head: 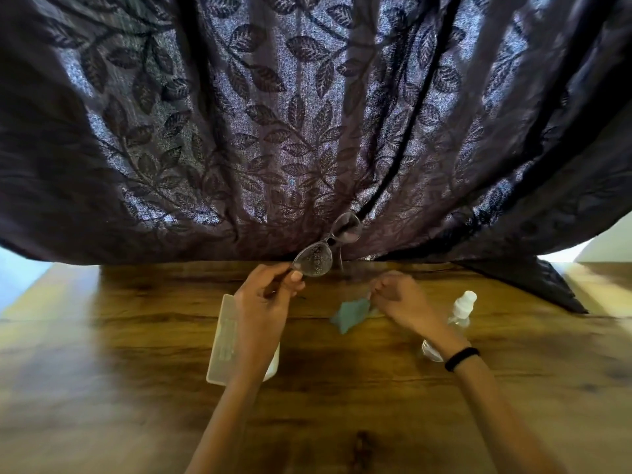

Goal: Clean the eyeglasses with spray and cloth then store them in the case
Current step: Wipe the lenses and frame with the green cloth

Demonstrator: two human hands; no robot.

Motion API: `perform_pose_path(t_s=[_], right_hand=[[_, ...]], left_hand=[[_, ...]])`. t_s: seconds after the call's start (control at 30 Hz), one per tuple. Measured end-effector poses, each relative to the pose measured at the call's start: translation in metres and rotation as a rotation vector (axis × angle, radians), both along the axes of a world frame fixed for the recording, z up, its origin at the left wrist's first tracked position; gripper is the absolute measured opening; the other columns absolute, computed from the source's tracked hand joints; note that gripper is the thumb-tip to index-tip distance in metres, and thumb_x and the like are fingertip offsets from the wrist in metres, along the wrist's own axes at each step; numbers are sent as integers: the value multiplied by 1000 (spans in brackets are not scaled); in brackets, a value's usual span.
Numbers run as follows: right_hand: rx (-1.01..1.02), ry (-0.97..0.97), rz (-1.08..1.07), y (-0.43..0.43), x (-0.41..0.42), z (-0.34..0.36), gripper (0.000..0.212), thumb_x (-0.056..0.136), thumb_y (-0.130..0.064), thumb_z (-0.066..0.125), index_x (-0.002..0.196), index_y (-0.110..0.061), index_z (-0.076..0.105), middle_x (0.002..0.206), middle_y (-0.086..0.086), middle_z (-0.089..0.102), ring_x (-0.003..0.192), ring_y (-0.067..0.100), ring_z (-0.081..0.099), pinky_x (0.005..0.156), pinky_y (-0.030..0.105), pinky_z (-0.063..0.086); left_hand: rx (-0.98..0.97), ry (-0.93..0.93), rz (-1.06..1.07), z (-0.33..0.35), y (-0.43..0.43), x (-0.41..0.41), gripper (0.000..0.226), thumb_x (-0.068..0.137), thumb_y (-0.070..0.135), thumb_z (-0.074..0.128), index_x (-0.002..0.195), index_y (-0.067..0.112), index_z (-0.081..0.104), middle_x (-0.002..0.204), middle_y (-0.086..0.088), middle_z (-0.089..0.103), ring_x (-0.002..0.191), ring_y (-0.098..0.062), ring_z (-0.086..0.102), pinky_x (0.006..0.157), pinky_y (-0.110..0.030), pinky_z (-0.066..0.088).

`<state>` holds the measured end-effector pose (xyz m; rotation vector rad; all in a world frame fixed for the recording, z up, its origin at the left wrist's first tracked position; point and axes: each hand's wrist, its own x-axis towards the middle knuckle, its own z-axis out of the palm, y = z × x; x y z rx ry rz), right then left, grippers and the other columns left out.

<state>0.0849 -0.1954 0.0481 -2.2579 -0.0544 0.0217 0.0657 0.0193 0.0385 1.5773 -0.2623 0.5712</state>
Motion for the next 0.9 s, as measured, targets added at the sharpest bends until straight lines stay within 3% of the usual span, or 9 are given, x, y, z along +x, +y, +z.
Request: perform_pose_path(t_s=[0.17, 0.33, 0.47, 0.5, 0.57, 0.63, 0.7, 0.83, 0.9], right_hand=[[470, 99, -60, 3, -19, 21, 15, 90, -19, 54, 78, -19, 62, 82, 4, 63, 78, 15, 58, 65, 25, 45], [864, 165, -69, 11, -27, 41, 18, 94, -18, 47, 77, -17, 55, 67, -1, 61, 56, 10, 61, 46, 25, 53], [1093, 75, -15, 20, -29, 56, 8, 88, -10, 50, 83, -13, 55, 82, 5, 66, 65, 10, 65, 49, 21, 55], [1131, 43, 6, 23, -30, 59, 5, 83, -9, 53, 86, -12, 56, 86, 7, 66, 70, 11, 65, 52, 20, 56], [1207, -15, 62, 29, -30, 64, 18, 74, -7, 57, 92, -12, 57, 84, 4, 70, 73, 9, 67, 56, 20, 56], [1253, -89, 95, 36, -28, 64, 22, 76, 1, 55, 94, -11, 58, 79, -1, 73, 75, 8, 68, 58, 19, 56], [1187, -170, 72, 46, -27, 61, 27, 82, 11, 50, 93, -12, 60, 82, -2, 72, 80, 9, 68, 65, 22, 57], [305, -642, -70, 53, -31, 48, 32, 82, 12, 54, 88, -17, 66, 94, 0, 67, 92, 11, 61, 80, 18, 49], [7, -782, -58, 53, -34, 39, 25, 81, 8, 56, 94, -10, 68, 99, 3, 67, 96, 9, 54, 84, 14, 44]], left_hand=[[74, -3, 10, 3, -4, -4, 13, 83, 23, 60, 91, 32, 64, 85, -3, 68, 77, -13, 68, 68, -19, 54], [117, -21, 30, 8, -8, -7, 9, 82, 13, 63, 90, 17, 66, 81, -7, 68, 73, -12, 66, 66, -19, 53], [135, -40, 22, 8, -10, -8, 10, 81, 15, 64, 90, 13, 67, 82, -4, 67, 74, -9, 65, 67, -14, 51], [130, -34, 12, 7, -10, -8, 12, 81, 17, 63, 90, 12, 68, 82, -4, 67, 75, -10, 65, 68, -18, 52], [130, -20, 3, 5, -11, -7, 18, 80, 24, 62, 91, 11, 69, 84, -3, 67, 77, -14, 65, 69, -31, 55], [139, -25, 6, 4, -13, -8, 18, 81, 25, 62, 92, 13, 69, 85, -1, 67, 79, -14, 65, 69, -37, 56], [176, -53, 22, 4, -15, -9, 16, 83, 23, 63, 95, 15, 69, 88, 2, 66, 81, -11, 64, 69, -34, 55], [181, -65, 25, 6, -17, -12, 19, 83, 26, 62, 96, 13, 69, 87, 4, 66, 80, -7, 63, 67, -33, 55], [172, -61, 38, 8, -18, -14, 24, 81, 29, 61, 95, 12, 69, 86, 4, 65, 78, -7, 63, 65, -35, 54]])
